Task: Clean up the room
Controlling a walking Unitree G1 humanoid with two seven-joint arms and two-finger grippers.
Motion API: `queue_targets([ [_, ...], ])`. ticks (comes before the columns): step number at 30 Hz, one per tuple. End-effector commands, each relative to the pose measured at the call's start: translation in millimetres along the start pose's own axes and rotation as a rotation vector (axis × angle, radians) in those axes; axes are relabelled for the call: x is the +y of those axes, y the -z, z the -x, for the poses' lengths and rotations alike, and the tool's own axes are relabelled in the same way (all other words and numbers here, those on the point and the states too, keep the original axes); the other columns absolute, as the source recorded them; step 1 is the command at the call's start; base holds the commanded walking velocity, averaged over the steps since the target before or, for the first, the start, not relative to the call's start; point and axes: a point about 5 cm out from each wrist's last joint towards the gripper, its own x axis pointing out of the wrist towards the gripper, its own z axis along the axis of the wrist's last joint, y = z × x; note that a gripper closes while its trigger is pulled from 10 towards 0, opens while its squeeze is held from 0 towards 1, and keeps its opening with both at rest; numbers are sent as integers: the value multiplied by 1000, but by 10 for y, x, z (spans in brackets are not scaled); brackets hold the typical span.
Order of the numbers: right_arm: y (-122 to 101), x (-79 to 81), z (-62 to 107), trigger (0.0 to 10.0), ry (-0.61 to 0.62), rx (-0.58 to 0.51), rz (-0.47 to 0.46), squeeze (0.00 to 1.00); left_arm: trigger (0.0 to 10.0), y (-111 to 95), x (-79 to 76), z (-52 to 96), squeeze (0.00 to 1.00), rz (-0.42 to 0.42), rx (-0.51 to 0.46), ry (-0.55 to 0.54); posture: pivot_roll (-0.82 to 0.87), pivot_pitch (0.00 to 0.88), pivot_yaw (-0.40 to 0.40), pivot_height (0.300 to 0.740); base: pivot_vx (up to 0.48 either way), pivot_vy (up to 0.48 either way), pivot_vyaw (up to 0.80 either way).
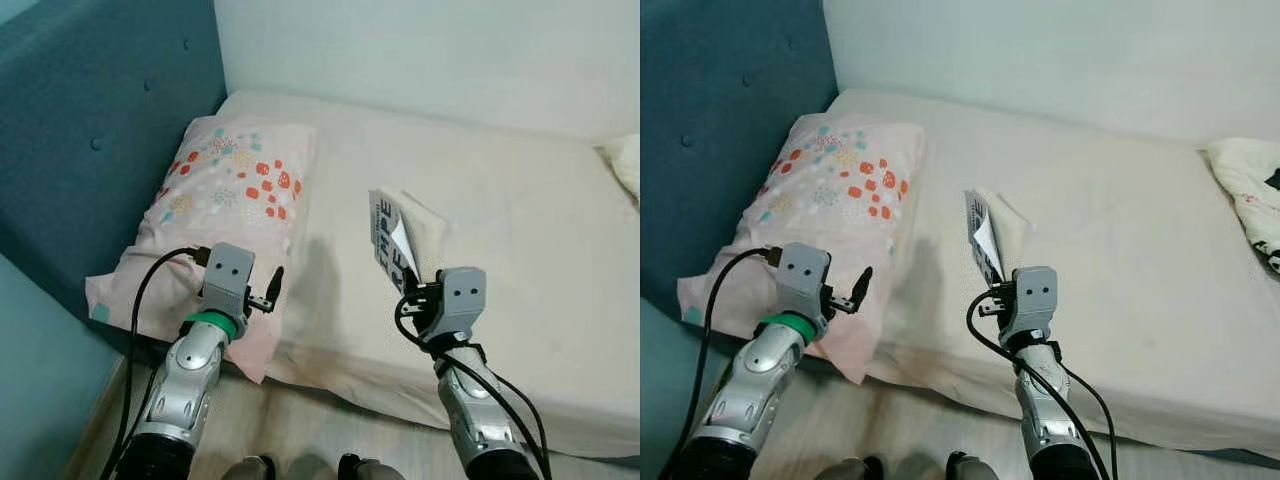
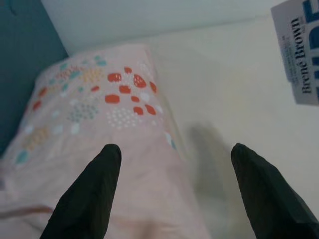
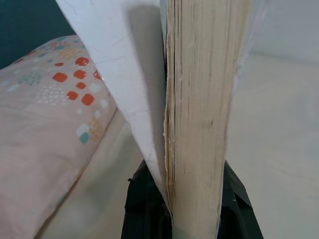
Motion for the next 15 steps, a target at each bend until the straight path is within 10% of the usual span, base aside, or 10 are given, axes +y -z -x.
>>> queue_targets([
  [1, -55, -16, -31, 10000, 11, -39, -11, 0, 10000, 113, -40, 64, 0, -67, 25, 27, 17, 108, 23, 680, 0, 0, 0],
  [15, -67, 16, -99, 10000, 14, -44, -67, 0, 10000, 138, 13, 104, 0, -95, 29, 23, 38, 108, 22, 625, 0, 0, 0],
])
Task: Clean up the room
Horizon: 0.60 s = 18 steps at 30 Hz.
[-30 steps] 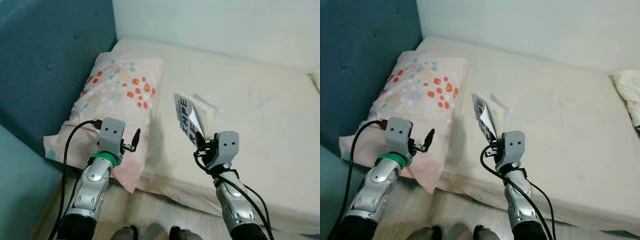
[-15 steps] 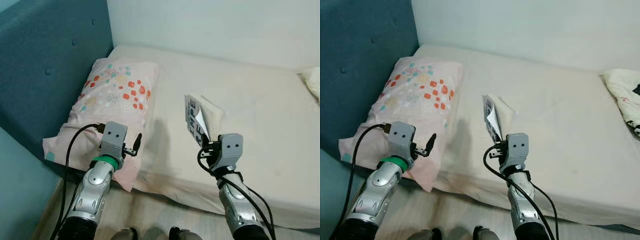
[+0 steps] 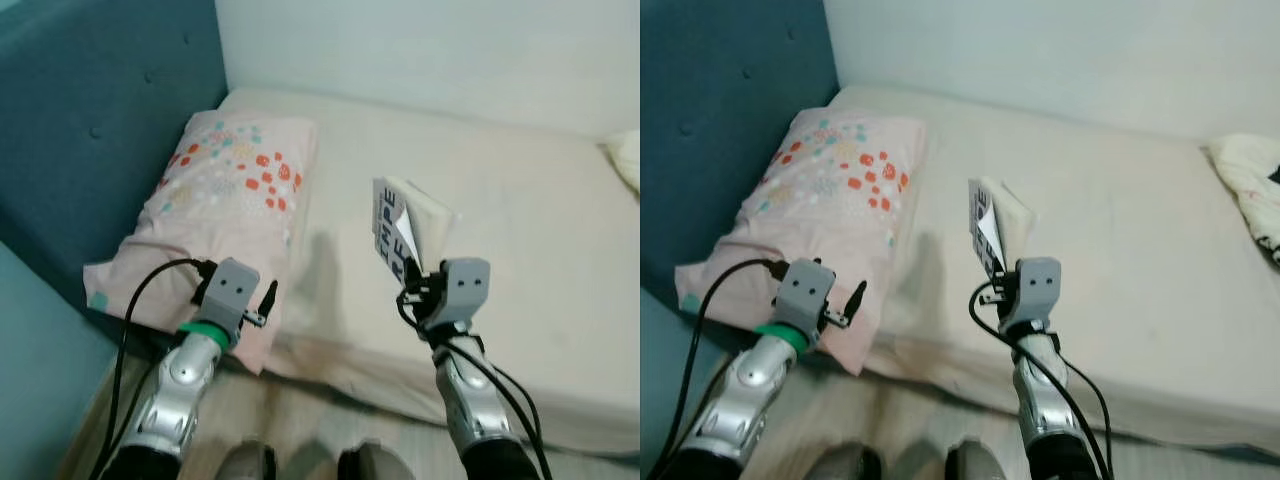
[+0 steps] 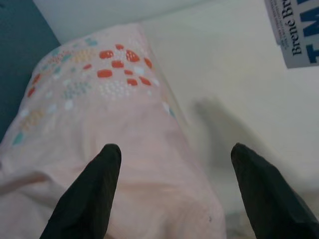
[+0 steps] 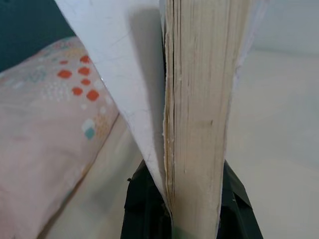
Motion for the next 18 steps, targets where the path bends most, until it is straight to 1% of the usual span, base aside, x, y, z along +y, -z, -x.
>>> queue_targets([
  [1, 0, -29, 2, 10000, 21, -12, -27, 0, 10000, 46, -20, 22, 0, -3, 13, 9, 38, 108, 23, 615, 0, 0, 0],
  [5, 6, -39, -5, 10000, 33, -13, -54, 0, 10000, 38, -18, 19, 0, -8, 7, 10, 39, 107, 24, 590, 0, 0, 0],
  [7, 6, -38, -6, 10000, 33, -13, -55, 0, 10000, 39, -17, 19, 0, -8, 7, 10, 39, 105, 25, 585, 0, 0, 0],
  [8, -36, -47, -28, 10000, 28, -35, -61, 0, 10000, 17, -15, 9, 0, -5, 2, 10, 40, 104, 28, 575, 0, 0, 0],
  [10, -55, -50, -37, 10000, 26, -44, -62, 0, 10000, 9, -15, 5, 0, -4, -1, 10, 40, 104, 28, 570, 0, 0, 0],
  [12, -123, -46, -65, 10000, 3, -79, -73, 0, 10000, -19, -3, -7, 0, 3, -9, 5, 42, 102, 30, 560, 0, 0, 0],
  [14, -224, -29, -102, 10000, -40, -129, -112, 0, 10000, -76, 32, -28, 0, 12, -31, -17, 43, 101, 32, 550, 0, 0, 0],
  [16, -322, -24, -139, 10000, -68, -167, -177, 0, 10000, -141, 75, -51, 0, 19, -56, -39, 47, 101, 33, 550, 0, 0, 0],
  [17, -322, -24, -139, 10000, -68, -167, -177, 0, 10000, -141, 75, -51, 0, 19, -56, -39, 47, 101, 33, 550, 0, 0, 0],
  [18, -425, -14, -177, 10000, -91, -208, -255, 0, 10000, -210, 129, -74, 0, 21, -80, -57, 49, 104, 35, 550, 0, 0, 0],
])
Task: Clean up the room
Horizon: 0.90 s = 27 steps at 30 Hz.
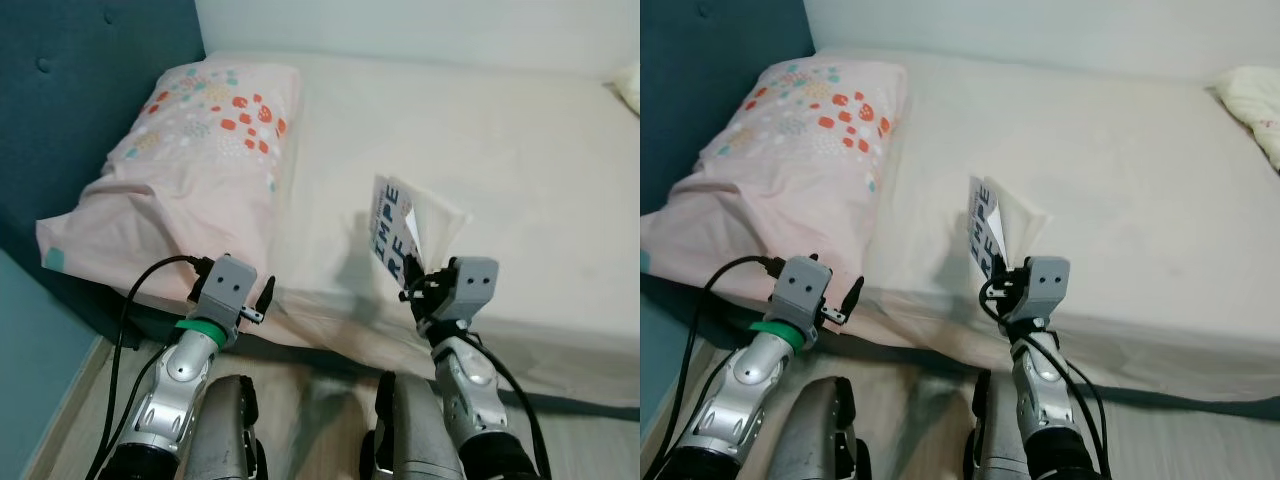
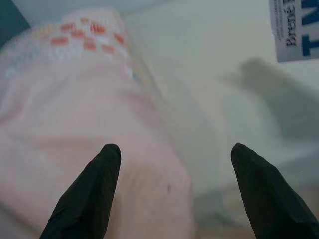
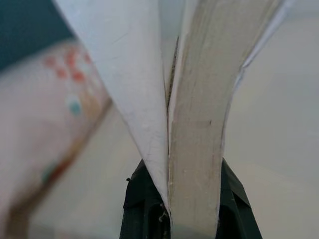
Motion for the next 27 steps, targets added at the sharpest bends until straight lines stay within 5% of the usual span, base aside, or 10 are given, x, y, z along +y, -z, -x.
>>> queue_targets([
  [1, -149, 48, -81, 10000, -31, -75, -58, 0, 10000, -46, 52, -10, 0, 10, -14, -24, 49, 104, 35, 550, 0, 0, 0],
  [4, -212, 55, -131, 10000, -32, -107, -155, 0, 10000, -128, 98, -43, 0, 10, -40, -33, 54, 117, 42, 550, 0, 0, 0],
  [5, -249, 9, -229, 10000, 11, -144, -351, 0, 10000, -301, 177, -121, 0, 9, -91, -43, 61, 127, 44, 550, 0, 0, 0],
  [12, -78, -68, -376, 10000, 30, -70, -641, 0, 10000, -650, 289, -204, 0, 19, -189, -64, 98, 160, 39, 550, 0, 0, 0],
  [18, -40, -50, -407, 10000, -93, 26, -622, 0, 10000, -752, 298, -168, 0, 30, -215, -75, 123, 172, 23, 550, 0, 0, 0],
  [22, -156, -132, -348, 10000, -367, 161, -583, 0, 10000, -771, 278, -73, 0, 40, -217, -87, 124, 189, -6, 550, 0, 0, 0],
  [27, -247, -201, -287, 10000, -477, 213, -609, 0, 10000, -754, 275, -49, 0, 46, -207, -92, 118, 192, -11, 550, 0, 0, 0],
])
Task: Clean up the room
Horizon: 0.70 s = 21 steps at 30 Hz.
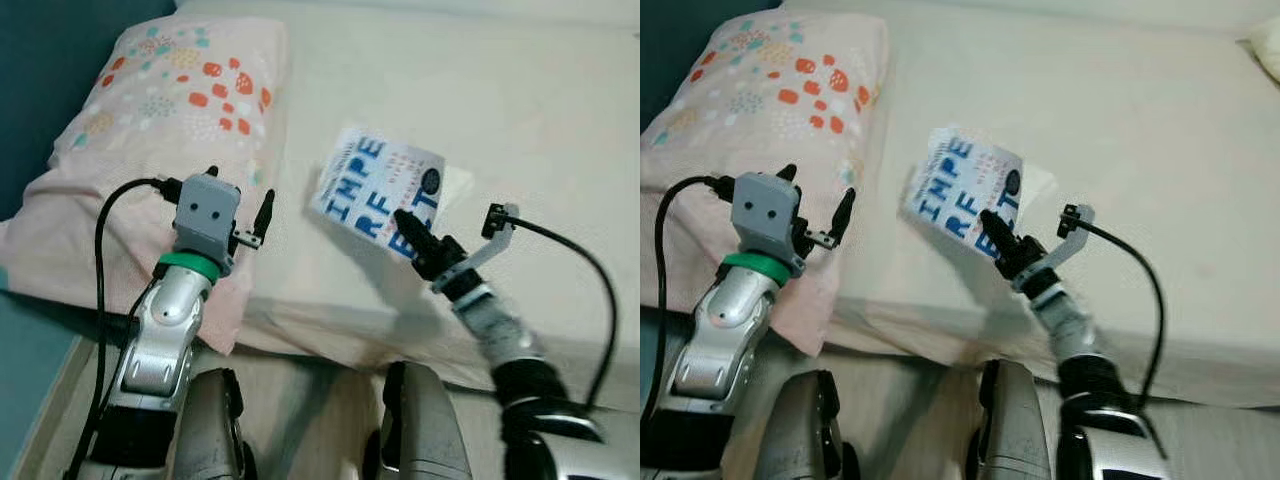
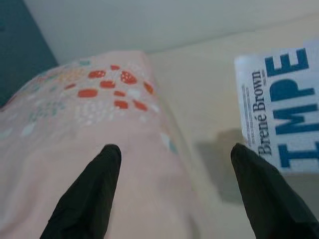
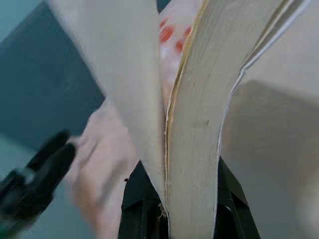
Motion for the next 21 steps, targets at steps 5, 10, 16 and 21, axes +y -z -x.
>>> queue_targets([
  [5, 164, -151, 296, 10000, 3, 204, -84, 0, 10000, -22, -23, 17, 0, 12, 15, 0, 114, 198, -19, 550, 0, 0, 0],
  [10, 201, -375, 574, 10000, 172, 274, -151, 0, 10000, -19, -28, 38, 0, 10, 24, 9, 120, 206, -5, 550, 0, 0, 0],
  [16, 220, -445, 664, 10000, 257, 335, -150, 0, 10000, -24, -29, 55, 0, 8, 31, 16, 129, 212, -2, 550, 0, 0, 0],
  [21, 145, -516, 674, 10000, 368, 372, -74, 0, 10000, -26, -9, 79, 0, 2, 36, 18, 146, 219, 1, 550, 0, 0, 0],
])
